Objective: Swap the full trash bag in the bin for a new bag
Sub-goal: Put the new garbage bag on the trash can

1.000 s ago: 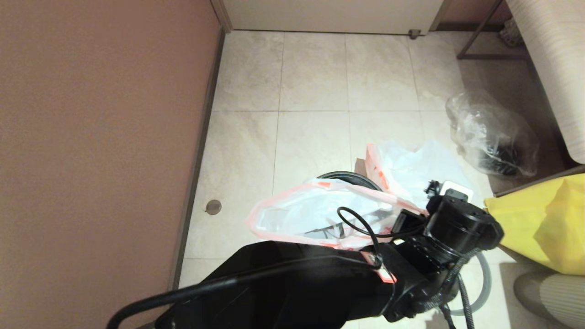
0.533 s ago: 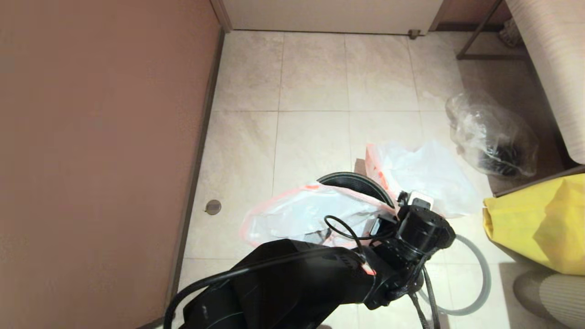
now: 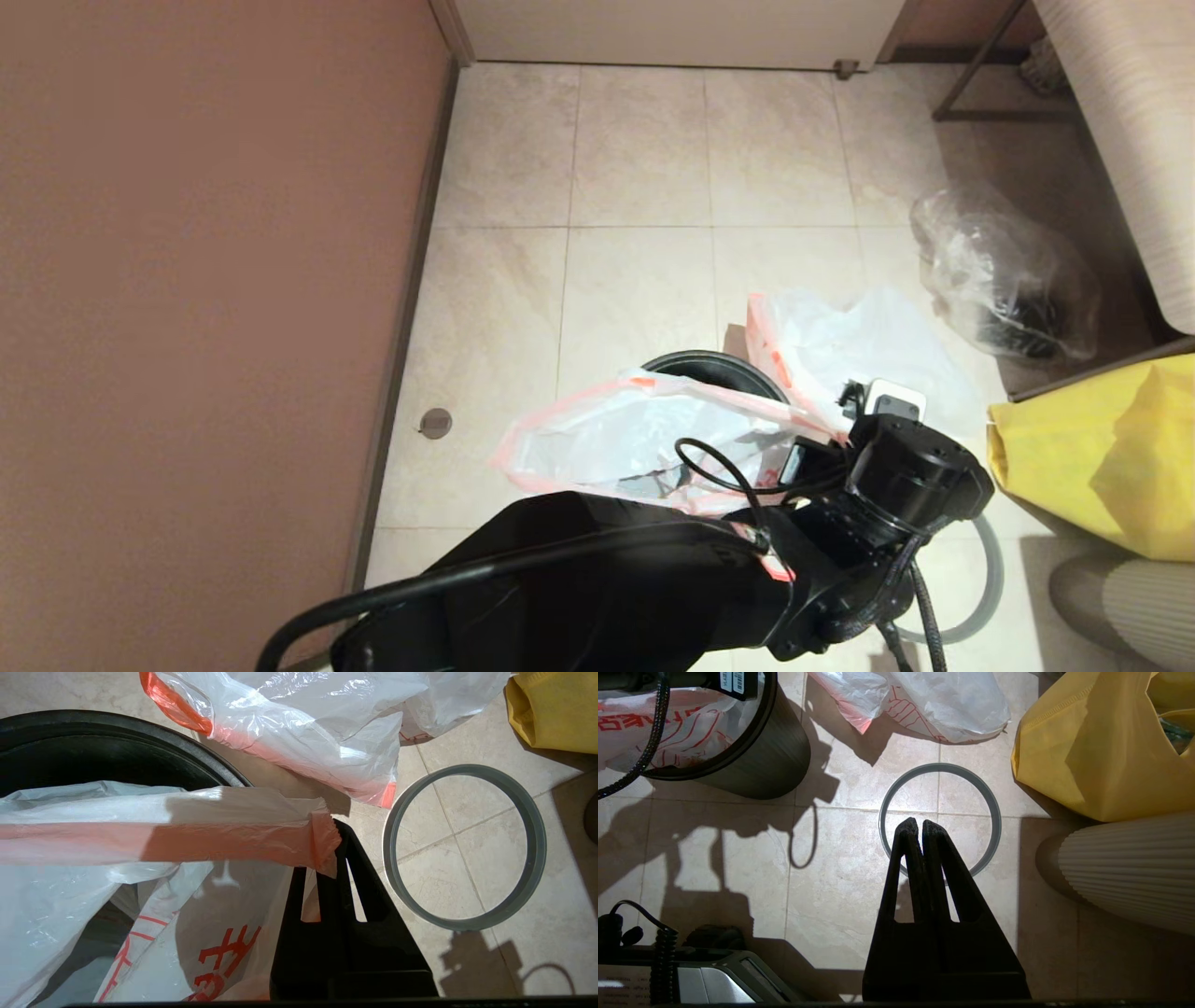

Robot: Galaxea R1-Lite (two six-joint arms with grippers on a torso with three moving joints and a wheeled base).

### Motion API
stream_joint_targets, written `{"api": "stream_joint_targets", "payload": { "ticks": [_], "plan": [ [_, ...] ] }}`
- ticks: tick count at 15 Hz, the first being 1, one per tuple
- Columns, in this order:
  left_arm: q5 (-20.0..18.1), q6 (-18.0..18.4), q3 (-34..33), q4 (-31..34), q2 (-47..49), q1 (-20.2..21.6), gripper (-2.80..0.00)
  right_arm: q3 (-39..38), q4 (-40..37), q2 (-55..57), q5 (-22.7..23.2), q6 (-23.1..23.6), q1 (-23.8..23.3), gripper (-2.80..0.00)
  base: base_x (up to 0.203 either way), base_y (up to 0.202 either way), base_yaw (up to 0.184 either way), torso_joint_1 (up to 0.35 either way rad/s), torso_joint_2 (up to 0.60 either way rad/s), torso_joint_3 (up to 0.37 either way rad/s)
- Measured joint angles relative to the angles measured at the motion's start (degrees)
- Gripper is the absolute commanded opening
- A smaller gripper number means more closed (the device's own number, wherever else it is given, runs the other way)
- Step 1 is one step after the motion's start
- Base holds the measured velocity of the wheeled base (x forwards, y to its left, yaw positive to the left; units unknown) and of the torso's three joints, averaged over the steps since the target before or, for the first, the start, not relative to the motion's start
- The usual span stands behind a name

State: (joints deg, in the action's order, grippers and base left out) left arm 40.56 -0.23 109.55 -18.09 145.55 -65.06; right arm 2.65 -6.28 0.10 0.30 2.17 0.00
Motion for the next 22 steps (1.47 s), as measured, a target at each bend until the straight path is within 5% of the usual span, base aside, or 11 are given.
{"api": "stream_joint_targets", "payload": {
  "ticks": [4,5,9,13,20,21,22],
  "plan": [
    [0.09,0.03,-0.45,-0.02,-0.52,-0.90,-2.80,0.00,0.02,0.00,0.00,0.00,0.02,-2.80,0.000,0.000,0.000,0.000,0.00,0.000],
    [0.07,0.10,-0.34,-0.04,-0.51,-1.26,0.00,0.00,0.05,0.00,0.02,0.00,0.00,-2.80,0.000,0.000,0.000,0.000,0.00,0.000],
    [0.17,0.02,-0.79,0.12,-1.62,-2.27,0.00,-0.01,0.02,0.00,0.02,0.00,0.00,-2.80,0.000,0.000,0.000,0.000,0.00,0.000],
    [-0.36,-0.06,-8.18,1.71,-8.28,-4.41,0.00,-0.01,0.00,0.00,0.00,0.00,0.00,-2.80,0.000,0.000,0.000,0.000,0.00,0.000],
    [-4.19,-9.70,-14.65,22.89,-18.98,-5.72,0.00,-0.01,0.01,0.00,0.00,0.00,0.00,-2.80,0.000,0.000,0.000,0.000,0.00,0.000],
    [-4.90,-11.22,-16.28,24.75,-21.42,-5.19,-1.58,-0.01,0.02,0.00,0.02,0.00,0.00,-2.80,0.000,0.000,0.000,0.000,0.00,0.000],
    [-5.53,-12.05,-18.83,25.33,-24.10,-4.47,-2.80,-0.01,0.02,0.00,0.02,0.00,-0.01,-2.80,0.000,0.000,0.000,0.000,0.00,0.000]
  ]
}}
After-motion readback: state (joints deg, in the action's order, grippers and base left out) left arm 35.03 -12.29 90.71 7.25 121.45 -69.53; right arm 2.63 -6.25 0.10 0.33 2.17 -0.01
